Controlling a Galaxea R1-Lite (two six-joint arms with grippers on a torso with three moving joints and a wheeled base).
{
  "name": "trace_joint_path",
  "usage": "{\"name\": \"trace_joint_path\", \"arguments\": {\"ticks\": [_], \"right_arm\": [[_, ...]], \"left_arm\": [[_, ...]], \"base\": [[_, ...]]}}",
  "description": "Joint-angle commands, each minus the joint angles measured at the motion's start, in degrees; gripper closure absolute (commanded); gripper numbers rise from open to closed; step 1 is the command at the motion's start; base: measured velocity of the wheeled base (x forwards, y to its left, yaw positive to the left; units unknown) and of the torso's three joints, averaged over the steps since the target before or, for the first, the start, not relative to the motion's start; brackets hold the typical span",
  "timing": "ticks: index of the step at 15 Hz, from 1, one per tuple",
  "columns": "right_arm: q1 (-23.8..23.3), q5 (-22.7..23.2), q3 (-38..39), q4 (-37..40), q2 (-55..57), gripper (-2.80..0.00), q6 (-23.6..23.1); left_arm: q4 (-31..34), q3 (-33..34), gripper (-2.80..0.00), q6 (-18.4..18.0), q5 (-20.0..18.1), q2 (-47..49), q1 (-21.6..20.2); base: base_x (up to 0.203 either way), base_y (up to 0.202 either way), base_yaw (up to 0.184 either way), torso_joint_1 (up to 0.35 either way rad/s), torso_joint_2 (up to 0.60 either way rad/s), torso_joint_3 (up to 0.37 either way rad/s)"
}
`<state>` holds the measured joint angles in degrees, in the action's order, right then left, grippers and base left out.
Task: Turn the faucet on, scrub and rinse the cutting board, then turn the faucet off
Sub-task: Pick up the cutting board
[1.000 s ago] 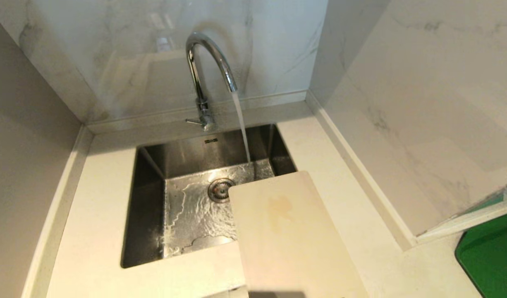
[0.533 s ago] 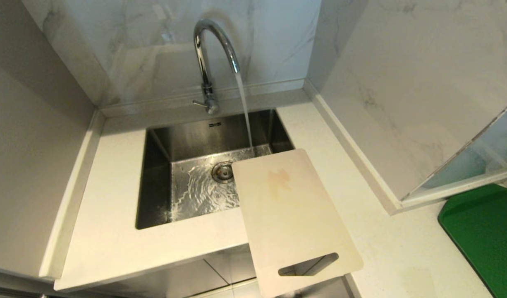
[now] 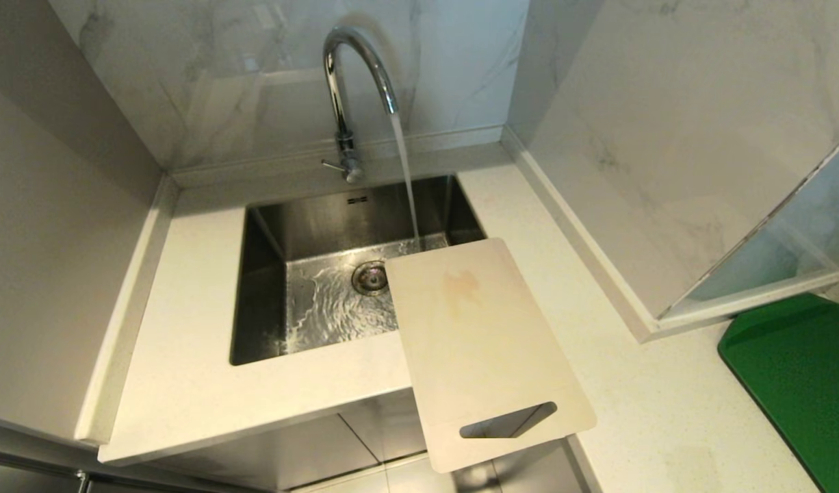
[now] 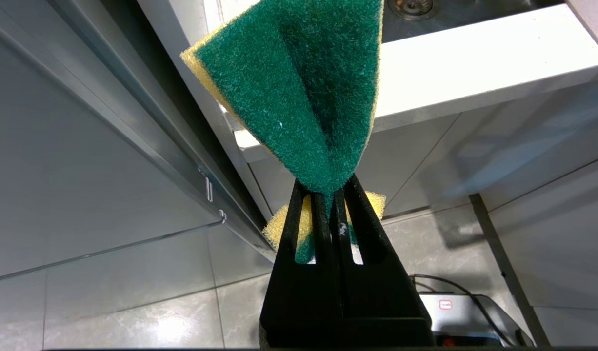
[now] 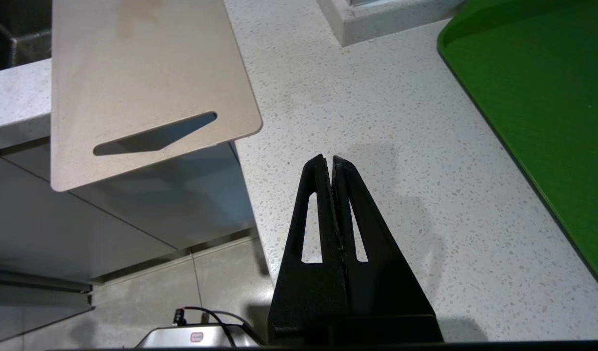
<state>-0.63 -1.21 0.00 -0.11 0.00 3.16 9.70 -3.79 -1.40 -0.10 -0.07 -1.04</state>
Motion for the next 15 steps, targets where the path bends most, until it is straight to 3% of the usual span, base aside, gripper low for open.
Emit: {"name": "trace_joint_path", "arguments": {"ticks": [1,5,8,15], "right_arm": [[0.0,0.0,0.0,0.0,0.0,0.00,0.0],[0.0,0.1,0.1,-0.1,0.0,0.00,-0.1],[-0.1,1.0,0.1,0.1,0.0,0.00,-2.7],[0.2,0.5,0.0,-0.1,0.0,0.00,-1.4]], "left_arm": [[0.1,0.0,0.00,0.0,0.0,-0.1,0.0],[0.1,0.0,0.00,0.0,0.0,-0.1,-0.1],[0.1,0.0,0.00,0.0,0.0,-0.1,0.0],[0.1,0.0,0.00,0.0,0.0,-0.1,0.0]], "base": [[0.000,0.000,0.000,0.000,0.00,0.000],[0.000,0.000,0.000,0.000,0.00,0.000],[0.000,0.000,0.000,0.000,0.00,0.000],[0.000,0.000,0.000,0.000,0.00,0.000]]}}
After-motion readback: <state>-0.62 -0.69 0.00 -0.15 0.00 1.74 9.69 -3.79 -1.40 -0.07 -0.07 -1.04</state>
